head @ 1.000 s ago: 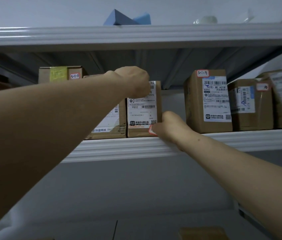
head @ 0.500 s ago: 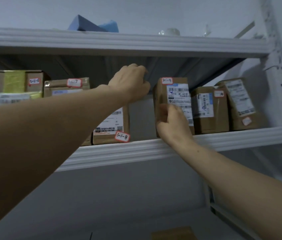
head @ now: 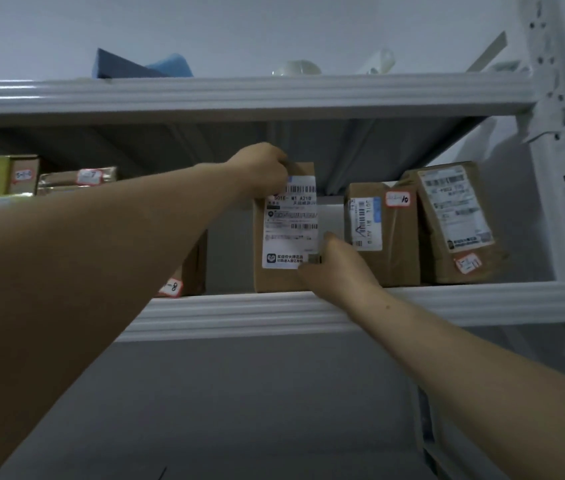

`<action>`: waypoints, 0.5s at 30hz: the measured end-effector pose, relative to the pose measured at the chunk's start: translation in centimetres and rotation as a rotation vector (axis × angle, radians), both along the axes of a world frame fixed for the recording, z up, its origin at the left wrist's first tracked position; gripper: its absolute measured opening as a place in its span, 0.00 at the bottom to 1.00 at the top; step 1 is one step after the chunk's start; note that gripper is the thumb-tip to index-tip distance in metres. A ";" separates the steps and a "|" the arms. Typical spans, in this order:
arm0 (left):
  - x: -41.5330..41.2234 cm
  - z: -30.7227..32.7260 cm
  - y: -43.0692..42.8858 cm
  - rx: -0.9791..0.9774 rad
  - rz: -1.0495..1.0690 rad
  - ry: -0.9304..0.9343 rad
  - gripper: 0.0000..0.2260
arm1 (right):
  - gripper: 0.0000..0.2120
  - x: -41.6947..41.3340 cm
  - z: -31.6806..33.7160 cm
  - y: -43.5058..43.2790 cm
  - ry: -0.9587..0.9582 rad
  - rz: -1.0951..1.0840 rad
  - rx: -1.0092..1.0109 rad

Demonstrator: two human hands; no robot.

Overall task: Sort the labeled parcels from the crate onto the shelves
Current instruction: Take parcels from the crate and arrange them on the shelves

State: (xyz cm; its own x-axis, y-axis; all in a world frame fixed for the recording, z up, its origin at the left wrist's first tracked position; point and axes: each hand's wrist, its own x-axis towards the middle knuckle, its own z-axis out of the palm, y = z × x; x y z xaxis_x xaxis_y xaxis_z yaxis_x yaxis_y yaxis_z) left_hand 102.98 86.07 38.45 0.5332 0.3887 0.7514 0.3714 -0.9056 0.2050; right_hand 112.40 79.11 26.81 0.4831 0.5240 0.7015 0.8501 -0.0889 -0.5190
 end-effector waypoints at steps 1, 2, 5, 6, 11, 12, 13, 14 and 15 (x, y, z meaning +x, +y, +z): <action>-0.6 0.2 0.1 0.007 0.026 0.001 0.16 | 0.09 -0.1 0.0 0.3 -0.016 0.025 -0.018; -1.2 0.5 0.3 0.023 0.057 0.005 0.14 | 0.09 -0.4 0.0 0.7 -0.036 0.052 -0.040; -3.0 0.6 1.1 0.055 0.126 0.033 0.12 | 0.07 -1.2 -0.2 2.1 -0.080 0.119 -0.072; -3.6 0.6 1.3 0.061 0.140 0.045 0.12 | 0.06 -1.4 -0.2 2.6 -0.096 0.122 -0.069; -5.2 0.3 2.6 0.124 0.211 0.082 0.15 | 0.09 -2.3 -0.2 4.6 -0.107 0.126 -0.050; -5.4 0.3 2.7 0.140 0.220 0.092 0.15 | 0.09 -2.4 -0.2 4.8 -0.109 0.126 -0.051; -5.5 0.2 2.8 0.156 0.228 0.103 0.16 | 0.09 -2.5 -0.4 5.1 -0.119 0.121 -0.056; -5.6 0.2 2.9 0.168 0.234 0.114 0.16 | 0.09 -2.6 -0.5 5.4 -0.132 0.117 -0.059; -5.7 0.1 3.0 0.173 0.238 0.124 0.16 | 0.09 -2.6 -0.7 5.7 -0.140 0.114 -0.061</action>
